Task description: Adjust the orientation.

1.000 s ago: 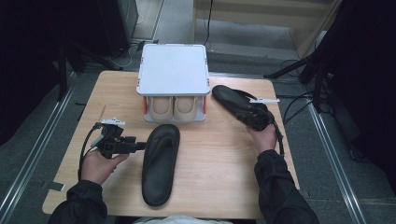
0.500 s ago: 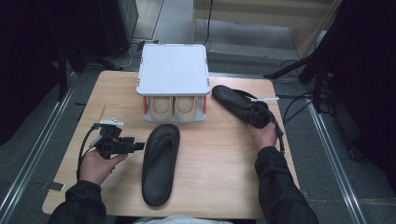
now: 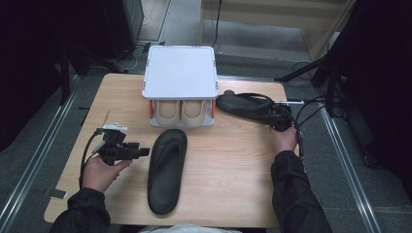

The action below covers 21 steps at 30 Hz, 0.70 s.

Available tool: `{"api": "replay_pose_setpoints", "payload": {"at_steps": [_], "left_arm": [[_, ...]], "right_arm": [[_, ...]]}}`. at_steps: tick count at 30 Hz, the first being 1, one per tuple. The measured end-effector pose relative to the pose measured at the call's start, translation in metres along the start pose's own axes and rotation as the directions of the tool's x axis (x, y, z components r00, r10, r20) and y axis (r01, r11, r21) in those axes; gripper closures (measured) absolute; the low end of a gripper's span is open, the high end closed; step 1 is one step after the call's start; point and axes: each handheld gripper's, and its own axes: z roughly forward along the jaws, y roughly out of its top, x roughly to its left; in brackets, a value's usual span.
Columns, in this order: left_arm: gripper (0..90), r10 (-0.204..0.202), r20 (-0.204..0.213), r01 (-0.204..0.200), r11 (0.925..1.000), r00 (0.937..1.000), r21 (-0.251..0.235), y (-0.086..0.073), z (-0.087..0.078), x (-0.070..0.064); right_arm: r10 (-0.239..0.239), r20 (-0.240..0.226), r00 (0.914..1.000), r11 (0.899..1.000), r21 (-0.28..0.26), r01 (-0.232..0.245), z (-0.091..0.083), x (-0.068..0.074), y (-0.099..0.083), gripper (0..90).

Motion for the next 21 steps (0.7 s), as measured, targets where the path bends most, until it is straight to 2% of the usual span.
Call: {"api": "replay_pose_setpoints", "payload": {"at_steps": [4,8,15,17,21], "left_arm": [[41.2,-0.001,0.002,0.001,1.0000,1.0000,-0.002,-0.001,-0.001,0.000],[41.2,-0.005,0.001,0.005,1.0000,1.0000,-0.007,-0.001,-0.001,0.000],[40.9,-0.011,0.000,0.011,0.9999,0.9999,-0.006,-0.002,-0.002,0.001],[40.9,-0.010,-0.001,0.010,0.9999,0.9999,-0.003,-0.003,-0.003,0.001],[40.9,-0.018,-0.013,0.018,0.9998,0.9998,-0.011,-0.007,-0.006,0.002]], "right_arm": [[0.002,0.036,0.9994,1.000,-0.009,-0.002,0.002,-0.006,0.006,89.7],[0.026,0.027,0.9993,1.000,-0.007,-0.026,0.001,-0.008,0.007,89.7],[-0.002,-0.028,0.9996,1.000,0.007,0.002,-0.004,0.020,0.015,89.5],[-0.016,-0.031,0.9994,1.000,0.024,0.016,-0.002,0.026,0.017,89.5],[-0.040,-0.044,0.9982,0.999,0.023,0.042,0.001,0.043,0.022,89.5]]}}
